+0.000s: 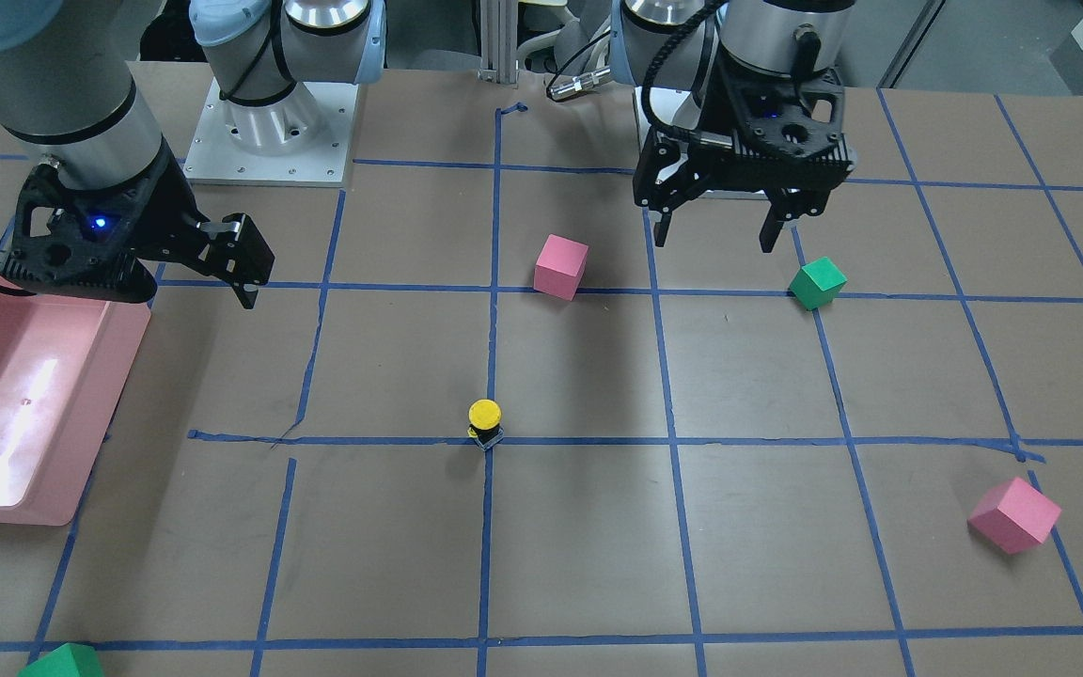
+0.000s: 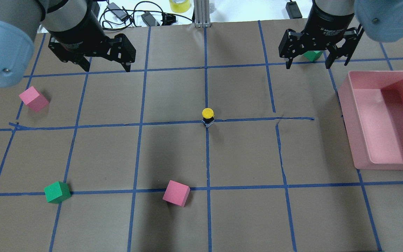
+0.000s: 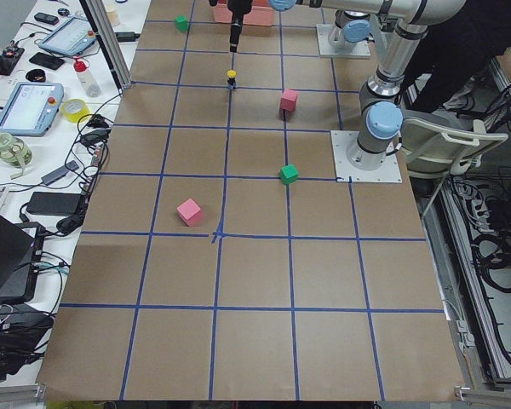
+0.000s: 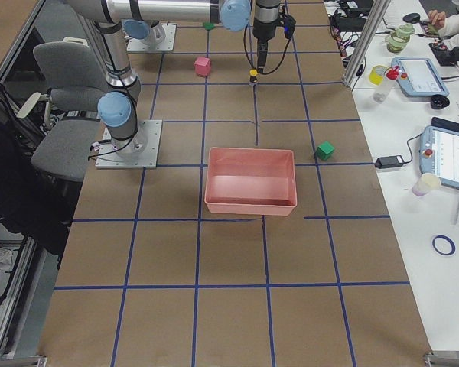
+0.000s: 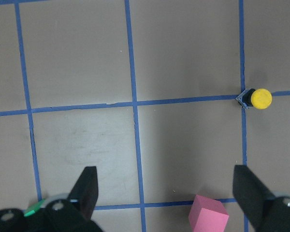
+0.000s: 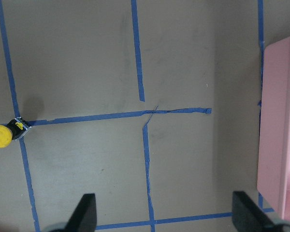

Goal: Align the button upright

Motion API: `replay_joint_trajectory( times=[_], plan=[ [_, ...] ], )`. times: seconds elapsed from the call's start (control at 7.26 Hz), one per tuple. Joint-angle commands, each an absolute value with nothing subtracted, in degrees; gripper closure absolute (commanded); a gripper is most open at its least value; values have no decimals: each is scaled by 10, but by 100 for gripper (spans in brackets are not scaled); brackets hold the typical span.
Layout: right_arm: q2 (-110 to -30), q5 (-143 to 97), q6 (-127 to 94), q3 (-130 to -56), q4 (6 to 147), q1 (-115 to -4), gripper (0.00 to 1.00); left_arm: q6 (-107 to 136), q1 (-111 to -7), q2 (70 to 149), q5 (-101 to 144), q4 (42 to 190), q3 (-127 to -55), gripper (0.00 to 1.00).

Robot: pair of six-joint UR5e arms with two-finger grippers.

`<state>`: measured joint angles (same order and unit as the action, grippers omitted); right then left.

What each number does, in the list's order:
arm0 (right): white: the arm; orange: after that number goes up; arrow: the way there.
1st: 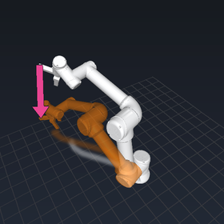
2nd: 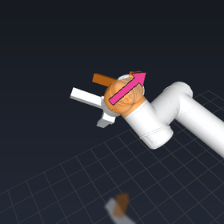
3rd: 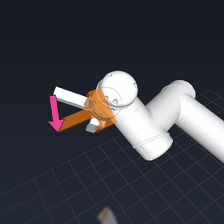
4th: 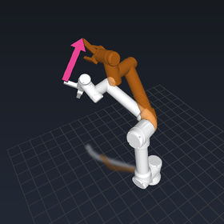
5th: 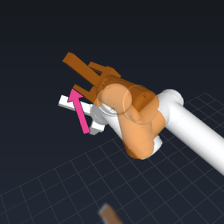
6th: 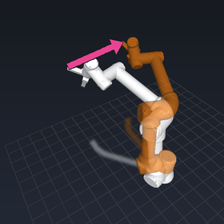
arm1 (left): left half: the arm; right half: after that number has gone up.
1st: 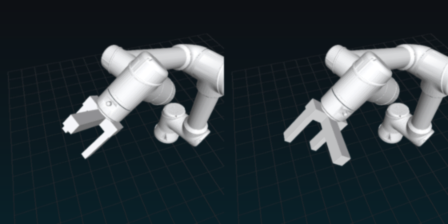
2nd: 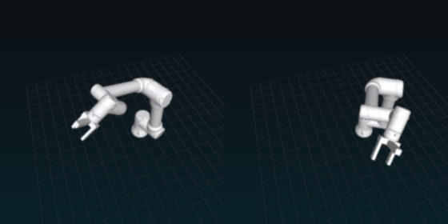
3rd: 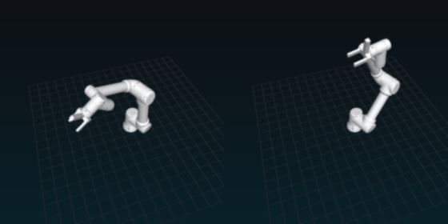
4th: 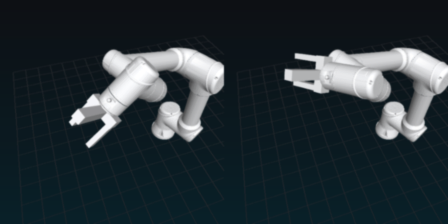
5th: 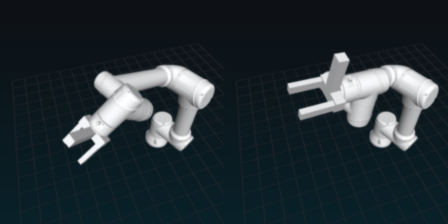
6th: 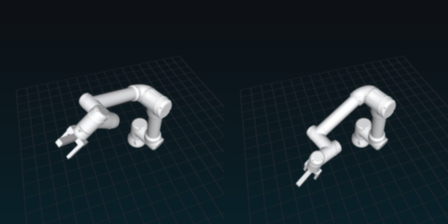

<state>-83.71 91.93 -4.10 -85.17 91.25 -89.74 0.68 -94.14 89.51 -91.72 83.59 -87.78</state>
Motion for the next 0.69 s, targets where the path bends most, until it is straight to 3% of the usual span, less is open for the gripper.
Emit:
replay_joint_trajectory(
  times=[0.0,0.55],
  plan=[
    [-838,920,-41,-852,912,-898,0,-28,-928,889,-917,836,-880,0],
    [-838,918,-42,-853,912,-900,0,-53,-925,886,-920,835,-881,0]
  ],
)
